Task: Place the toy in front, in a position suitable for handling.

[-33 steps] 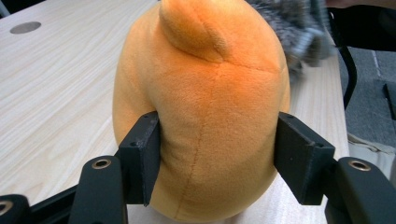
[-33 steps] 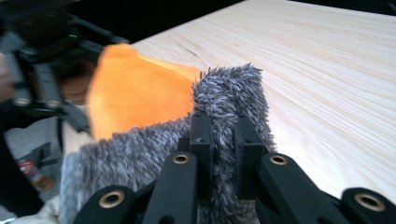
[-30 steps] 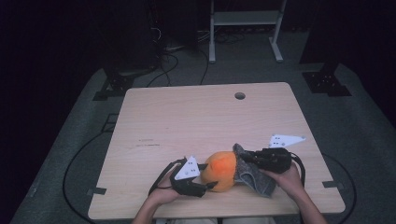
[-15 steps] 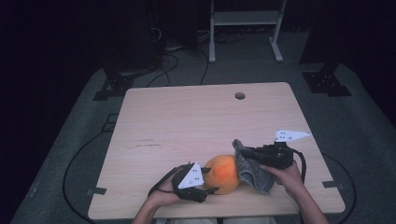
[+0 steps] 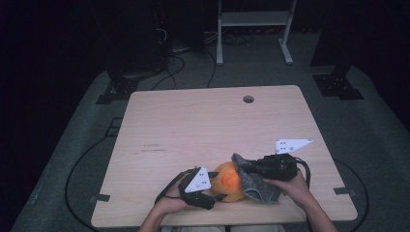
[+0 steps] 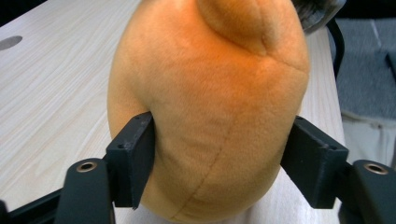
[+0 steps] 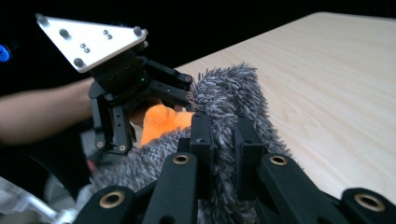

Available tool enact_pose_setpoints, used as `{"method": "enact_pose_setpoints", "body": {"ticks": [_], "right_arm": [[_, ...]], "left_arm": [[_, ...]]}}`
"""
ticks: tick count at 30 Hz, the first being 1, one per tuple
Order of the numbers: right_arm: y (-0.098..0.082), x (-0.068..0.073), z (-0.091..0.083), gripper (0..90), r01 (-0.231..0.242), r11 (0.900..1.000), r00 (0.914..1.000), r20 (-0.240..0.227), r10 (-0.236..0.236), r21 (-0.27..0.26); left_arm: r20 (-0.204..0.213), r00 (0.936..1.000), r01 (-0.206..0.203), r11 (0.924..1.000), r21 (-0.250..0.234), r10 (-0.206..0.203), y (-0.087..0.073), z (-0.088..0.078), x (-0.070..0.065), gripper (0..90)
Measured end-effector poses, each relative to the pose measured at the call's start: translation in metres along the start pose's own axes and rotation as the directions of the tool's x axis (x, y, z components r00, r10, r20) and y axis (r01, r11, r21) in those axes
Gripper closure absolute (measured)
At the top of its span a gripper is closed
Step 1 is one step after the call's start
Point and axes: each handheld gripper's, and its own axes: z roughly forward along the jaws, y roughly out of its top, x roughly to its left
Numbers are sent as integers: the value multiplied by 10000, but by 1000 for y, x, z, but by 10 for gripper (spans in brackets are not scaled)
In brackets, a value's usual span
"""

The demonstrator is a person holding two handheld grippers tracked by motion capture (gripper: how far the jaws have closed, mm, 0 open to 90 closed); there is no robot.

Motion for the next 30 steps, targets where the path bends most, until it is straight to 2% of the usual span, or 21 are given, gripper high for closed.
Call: {"method": "enact_pose_setpoints", "body": {"ticks": [2, 4, 7, 9, 10, 11, 13, 15, 17, 18, 20, 22, 24, 26, 27, 29, 30], "right_arm": [[0, 2, 2, 806, 214, 9997, 9994, 286, -216, 73], [-3, -6, -2, 807, -124, 9999, 9970, 766, 118, 65], [-13, -21, -11, 807, -663, 9976, 9810, 1839, 618, 186], [-15, -24, -15, 810, -824, 9964, 9744, 2113, 762, 207], [-15, -22, -17, 810, -702, 9975, 9752, 2108, 669, 85], [-12, -20, -18, 810, -528, 9986, 9796, 1939, 522, -18], [-5, -10, -19, 809, -159, 9987, 9905, 1354, 222, -476], [3, 2, -18, 809, 156, 9957, 9972, 741, -88, -916], [9, 13, -12, 809, 428, 9933, 9988, 284, -400, -1070], [9, 17, -8, 809, 600, 9935, 9978, 351, -569, -969], [6, 18, 0, 809, 813, 9957, 9939, 782, -776, -446], [0, 11, 0, 809, 403, 9980, 9961, 807, -362, -491], [0, 8, -5, 810, 354, 9987, 9919, 1231, -305, -379], [2, 12, -6, 809, 403, 9975, 9918, 1235, -328, -582], [5, 16, -6, 809, 563, 9963, 9913, 1226, -480, -655], [10, 25, -1, 809, 844, 9924, 9930, 905, -763, -894], [12, 28, 2, 809, 952, 9922, 9921, 890, -880, -805]], "left_arm": [[-13, 10000, 71, 9999, -109, -71, -1, -1, 1, 326], [-40, 9999, 113, 9998, -169, -114, -1, -2, 2, 341], [-182, 9993, 318, 9989, -352, -325, 1, 0, 2, 349], [-442, 9978, 466, 9976, -509, -489, 5, 0, 2, 362], [-530, 9971, 510, 9969, -594, -542, 7, -1, 3, 375], [-556, 9962, 636, 9956, -682, -674, 10, -2, 4, 386], [-543, 9942, 889, 9937, -681, -926, 14, -4, 6, 400], [-656, 9945, 775, 9952, -602, -814, 16, -5, 5, 406], [-664, 9946, 750, 9952, -621, -791, 17, -5, 3, 410], [-575, 9950, 772, 9947, -683, -812, 19, -6, 3, 414], [-628, 9946, 795, 9955, -525, -827, 20, -6, 2, 414], [-611, 9937, 902, 9938, -656, -942, 19, -7, 3, 417], [-682, 9930, 916, 9933, -711, -964, 21, -9, 4, 418], [-791, 9929, 842, 9945, -626, -891, 24, -10, 5, 421], [-896, 9924, 796, 9953, -544, -842, 25, -10, 4, 421], [-921, 9928, 732, 9965, -396, -766, 26, -7, 3, 422], [-877, 9931, 738, 9964, -429, -773, 26, -6, 2, 422]]}}
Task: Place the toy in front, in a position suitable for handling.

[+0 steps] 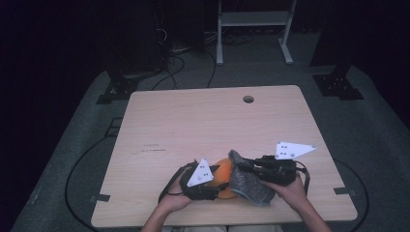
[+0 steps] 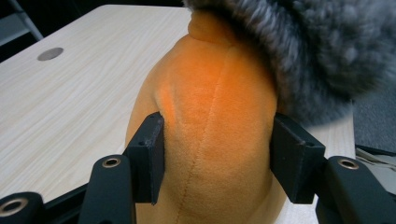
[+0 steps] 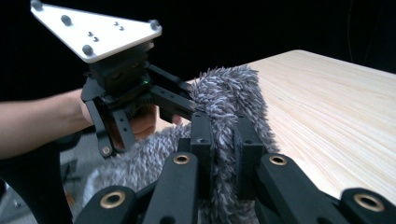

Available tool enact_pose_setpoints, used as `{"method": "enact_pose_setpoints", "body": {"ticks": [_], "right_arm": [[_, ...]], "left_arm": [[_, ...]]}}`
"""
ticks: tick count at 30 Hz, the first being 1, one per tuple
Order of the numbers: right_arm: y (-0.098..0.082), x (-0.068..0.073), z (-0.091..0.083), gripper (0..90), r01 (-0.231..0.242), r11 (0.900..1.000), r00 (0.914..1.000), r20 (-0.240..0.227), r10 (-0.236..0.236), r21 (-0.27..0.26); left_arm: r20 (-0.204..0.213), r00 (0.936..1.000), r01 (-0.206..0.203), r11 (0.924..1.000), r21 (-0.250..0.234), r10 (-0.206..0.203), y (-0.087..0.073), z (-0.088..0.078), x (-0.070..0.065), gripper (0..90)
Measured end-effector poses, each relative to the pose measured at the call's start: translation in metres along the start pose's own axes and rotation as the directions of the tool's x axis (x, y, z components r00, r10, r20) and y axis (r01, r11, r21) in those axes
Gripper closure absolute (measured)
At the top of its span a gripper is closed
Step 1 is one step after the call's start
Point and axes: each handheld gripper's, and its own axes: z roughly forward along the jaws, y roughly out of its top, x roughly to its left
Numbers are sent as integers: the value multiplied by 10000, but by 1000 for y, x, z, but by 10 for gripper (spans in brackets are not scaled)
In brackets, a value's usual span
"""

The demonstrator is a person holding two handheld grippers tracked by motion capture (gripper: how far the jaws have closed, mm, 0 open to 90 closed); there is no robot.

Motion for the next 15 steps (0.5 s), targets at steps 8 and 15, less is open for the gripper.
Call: {"method": "enact_pose_setpoints", "body": {"ticks": [8, 15], "right_arm": [[-10, -5, 5, 809, 150, 9954, 9970, 743, -220, 943], [-14, -19, -3, 809, -238, 9955, 9955, 931, 152, 919]], "left_arm": [[228, 9986, 481, 9984, -287, -474, -8, 4, 5, 203], [565, 9932, 1002, 9946, 265, -1016, -24, 11, 15, 133]]}}
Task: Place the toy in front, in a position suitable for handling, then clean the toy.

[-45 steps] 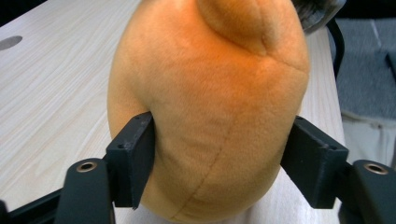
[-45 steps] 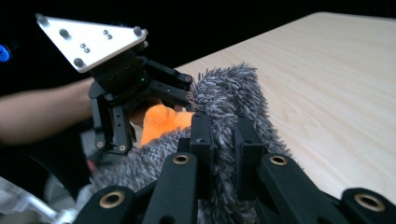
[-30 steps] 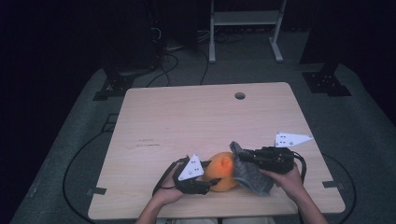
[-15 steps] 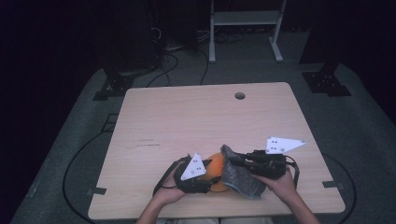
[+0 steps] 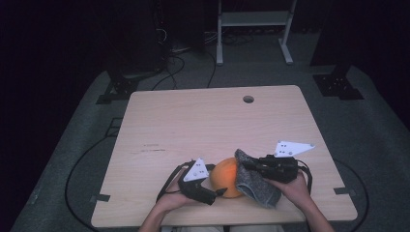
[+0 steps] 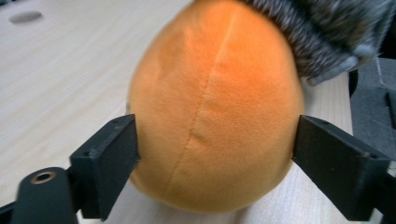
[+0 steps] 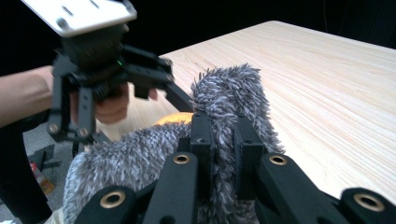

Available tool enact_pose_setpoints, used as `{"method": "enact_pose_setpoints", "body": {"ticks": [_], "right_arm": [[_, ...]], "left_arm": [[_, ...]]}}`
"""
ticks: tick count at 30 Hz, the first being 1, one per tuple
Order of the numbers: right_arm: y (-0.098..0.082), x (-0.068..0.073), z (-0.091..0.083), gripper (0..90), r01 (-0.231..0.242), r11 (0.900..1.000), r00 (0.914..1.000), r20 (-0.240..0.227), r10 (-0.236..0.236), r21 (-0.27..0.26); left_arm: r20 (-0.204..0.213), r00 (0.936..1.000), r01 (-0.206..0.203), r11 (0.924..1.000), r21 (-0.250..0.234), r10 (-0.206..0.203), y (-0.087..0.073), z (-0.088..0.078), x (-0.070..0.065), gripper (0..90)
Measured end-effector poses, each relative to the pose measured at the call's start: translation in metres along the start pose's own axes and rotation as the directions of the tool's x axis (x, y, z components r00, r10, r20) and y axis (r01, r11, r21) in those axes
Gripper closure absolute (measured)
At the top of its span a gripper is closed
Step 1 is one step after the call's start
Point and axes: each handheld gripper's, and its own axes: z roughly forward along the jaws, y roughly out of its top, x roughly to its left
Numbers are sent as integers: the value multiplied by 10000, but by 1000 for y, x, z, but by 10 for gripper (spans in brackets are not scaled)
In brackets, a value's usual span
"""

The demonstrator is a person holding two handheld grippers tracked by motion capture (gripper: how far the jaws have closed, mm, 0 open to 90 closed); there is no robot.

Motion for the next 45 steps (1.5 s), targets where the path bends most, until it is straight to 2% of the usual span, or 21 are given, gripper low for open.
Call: {"method": "enact_pose_setpoints", "body": {"ticks": [3, 5, 7, 9, 11, 13, 14, 16, 18, 19, 21, 24, 26, 28, 32, 34, 38, 40, 41, 43, 45], "right_arm": [[0, 0, 2, 809, 31, 10000, 10000, 77, -31, 69], [-1, -3, 1, 809, -11, 10000, 10000, 48, 11, 54], [-2, -7, -1, 808, -153, 9999, 9999, 64, 153, 40], [-3, -10, -5, 809, -183, 9998, 9996, 200, 183, 22], [-3, -12, -11, 809, -323, 9994, 9993, 208, 325, -112], [0, -11, -16, 809, -515, 9971, 9986, -115, 510, -560], [4, -7, -16, 809, -347, 9973, 9991, -279, 329, -642], [10, 4, -10, 809, 142, 9987, 9996, -235, -154, -489], [10, 5, -1, 809, 335, 9994, 9994, -70, -335, -95], [7, 3, 1, 808, 290, 9996, 9996, 16, -290, 60], [-2, -8, 2, 809, -280, 9996, 9995, -121, 280, 41], [-8, -18, -6, 809, -540, 9984, 9980, 327, 534, 160], [-8, -17, -10, 809, -519, 9985, 9974, 506, 510, 172], [-3, -10, -10, 809, -414, 9991, 9989, 227, 414, -8], [10, 11, -1, 809, 159, 9995, 9988, -469, -171, -272], [12, 15, 6, 809, 579, 9983, 9982, -164, -577, 68], [2, 0, 2, 809, 157, 9995, 9996, 218, -163, 276], [-3, -10, -6, 809, -21, 9994, 9964, 846, -9, 349], [-4, -12, -9, 809, -87, 9993, 9954, 954, 52, 364], [-8, -15, -13, 809, -266, 9990, 9960, 865, 235, 347], [-10, -14, -11, 809, -108, 9982, 9954, 958, 51, 589]], "left_arm": [[-42, 10000, -22, 10000, -96, 21, -1, 2, 1, 135], [-107, 9999, -94, 9996, -261, 91, -3, 2, 0, 231], [-387, 9989, -286, 9991, -326, 273, -2, 1, -4, 299], [-606, 9975, -380, 9987, -340, 359, 2, 1, -7, 336], [-745, 9964, -437, 9983, -384, 408, 8, 1, -10, 357], [-925, 9949, -461, 9974, -557, 408, 13, 0, -13, 382], [-965, 9937, -629, 9967, -521, 577, 17, -1, -14, 391], [-1008, 9923, -765, 9959, -490, 713, 19, -3, -15, 399], [-1026, 9922, -750, 9962, -437, 702, 18, -5, -15, 405], [-1015, 9926, -712, 9965, -441, 664, 16, -7, -14, 406], [-949, 9942, -563, 9971, -516, 512, 13, -9, -10, 407], [-936, 9945, -536, 9964, -655, 474, 16, -9, -9, 414], [-948, 9944, -538, 9965, -633, 477, 19, -8, -11, 418], [-973, 9935, -652, 9961, -593, 593, 21, -7, -13, 421], [-1008, 9930, -675, 9961, -574, 615, 22, -6, -16, 425], [-1003, 9929, -705, 9958, -579, 645, 21, -5, -17, 425], [-992, 9933, -651, 9961, -599, 590, 20, -6, -16, 425], [-929, 9943, -583, 9962, -654, 521, 20, -6, -15, 424], [-706, 9965, -507, 9960, -739, 455, 20, -6, -15, 419], [-219, 9993, -325, 9948, -966, 305, 19, -6, -14, 375], [-99, 9998, -185, 9940, -1080, 175, 20, -6, -12, 283]]}}
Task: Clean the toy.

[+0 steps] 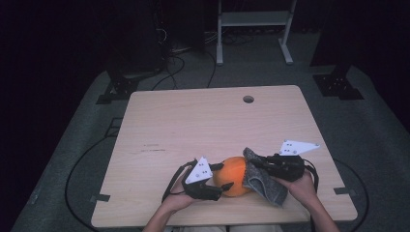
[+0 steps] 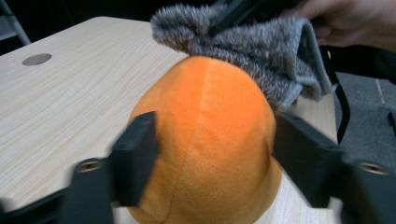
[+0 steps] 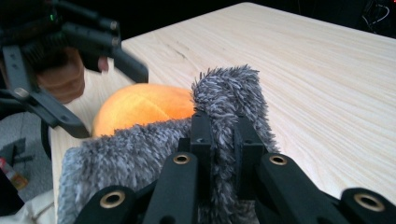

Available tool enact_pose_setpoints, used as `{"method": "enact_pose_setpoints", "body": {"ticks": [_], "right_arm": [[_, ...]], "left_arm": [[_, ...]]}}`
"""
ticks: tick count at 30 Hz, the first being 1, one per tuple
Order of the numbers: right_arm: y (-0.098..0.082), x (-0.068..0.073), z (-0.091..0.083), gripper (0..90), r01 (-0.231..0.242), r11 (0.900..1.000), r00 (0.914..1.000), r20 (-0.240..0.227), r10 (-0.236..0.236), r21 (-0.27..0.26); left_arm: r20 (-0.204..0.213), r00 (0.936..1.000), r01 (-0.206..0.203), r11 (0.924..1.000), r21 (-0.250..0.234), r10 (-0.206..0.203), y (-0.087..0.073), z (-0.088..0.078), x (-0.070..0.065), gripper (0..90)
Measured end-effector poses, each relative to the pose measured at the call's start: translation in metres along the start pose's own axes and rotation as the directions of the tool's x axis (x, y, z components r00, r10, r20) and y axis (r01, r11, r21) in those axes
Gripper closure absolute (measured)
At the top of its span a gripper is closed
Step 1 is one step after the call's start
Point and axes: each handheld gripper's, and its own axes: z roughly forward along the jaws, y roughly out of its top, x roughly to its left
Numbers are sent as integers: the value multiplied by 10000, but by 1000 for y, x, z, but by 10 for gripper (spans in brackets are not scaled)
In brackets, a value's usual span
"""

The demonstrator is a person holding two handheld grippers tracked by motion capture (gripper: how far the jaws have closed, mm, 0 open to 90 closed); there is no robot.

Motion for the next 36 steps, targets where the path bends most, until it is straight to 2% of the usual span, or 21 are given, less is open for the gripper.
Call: {"method": "enact_pose_setpoints", "body": {"ticks": [3, 5, 6, 8, 10, 13, 15, 17, 18, 19, 20, 21, 22, 24, 25, 26, 28, 29, 30, 33, 36], "right_arm": [[-1, -2, 0, 809, -145, 9999, 9997, -171, 145, -31], [-2, -2, 1, 809, -190, 9998, 9995, -245, 188, -58], [-3, -2, 1, 808, -162, 9999, 9993, -327, 161, -11], [-4, -3, 1, 808, -69, 10000, 9993, -379, 70, 21], [-6, -8, 0, 808, -300, 9995, 9984, -488, 299, -13], [-10, -16, -5, 808, -569, 9984, 9980, -275, 569, 13], [-9, -17, -8, 809, -630, 9979, 9979, -179, 628, -131], [-3, -11, -12, 809, -457, 9982, 9987, -253, 447, -397], [0, -9, -13, 809, -373, 9977, 9985, -423, 349, -558], [8, -1, -15, 809, -313, 9929, 9924, -1219, 172, -1150], [8, -1, -15, 809, -313, 9929, 9924, -1219, 172, -1150], [16, 11, -13, 809, -171, 9898, 9852, -1715, -75, -1413], [17, 16, -10, 808, -115, 9889, 9809, -1936, -176, -1483], [16, 24, 0, 808, 278, 9930, 9858, -1615, -463, -1152], [13, 23, 5, 808, 380, 9958, 9877, -1478, -501, -833], [13, 23, 5, 808, 380, 9958, 9877, -1478, -501, -833], [-1, 8, 11, 809, -524, 9953, 9863, -1604, 388, -812], [-1, 8, 11, 809, -524, 9953, 9863, -1604, 388, -812], [-4, 2, 11, 808, -514, 9973, 9922, -1161, 450, -524], [-6, -3, 8, 809, -605, 9977, 9954, -769, 580, -310], [2, 6, 3, 809, -586, 9942, 9919, -1181, 477, -902]], "left_arm": [[-242, 9988, 426, 9981, 447, -415, -4, 4, 8, 166], [68, 9955, 936, 9932, 698, -943, -10, 9, 13, 122], [150, 9953, 938, 9925, 786, -953, -12, 10, 14, 128], [172, 9975, 682, 9961, 551, -692, -16, 10, 13, 234], [63, 9980, 626, 9970, 458, -629, -14, 8, 13, 291], [-40, 9986, 535, 9981, 312, -534, -13, 8, 10, 331], [-64, 9987, 505, 9987, 119, -504, -10, 7, 9, 351], [-207, 9995, 235, 9997, -4, -235, -4, 4, 9, 365], [-493, 9988, -5, 10000, 30, 7, 2, 1, 7, 370], [-557, 9984, -67, 10000, 46, 69, 4, 0, 6, 375], [-557, 9984, -67, 10000, 46, 69, 4, 0, 6, 378], [-561, 9983, -170, 9998, 43, 172, 6, -2, 4, 380], [-509, 9984, -227, 9997, 61, 229, 6, -2, 3, 382], [-402, 9988, -295, 9996, 9, 295, 8, -4, 1, 386], [-402, 9988, -295, 9996, 9, 295, 8, -4, 1, 389], [-349, 9990, -293, 9996, 9, 293, 9, -5, 1, 389], [-460, 9986, -254, 9996, -93, 249, 10, -8, 1, 400], [-460, 9986, -254, 9996, -93, 249, 10, -8, 1, 401], [-462, 9986, -262, 9996, -107, 257, 10, -9, 2, 402], [-482, 9988, -87, 9998, -177, 79, 11, -11, 4, 404], [-533, 9986, 21, 9999, -166, -30, 12, -11, 4, 405]]}}
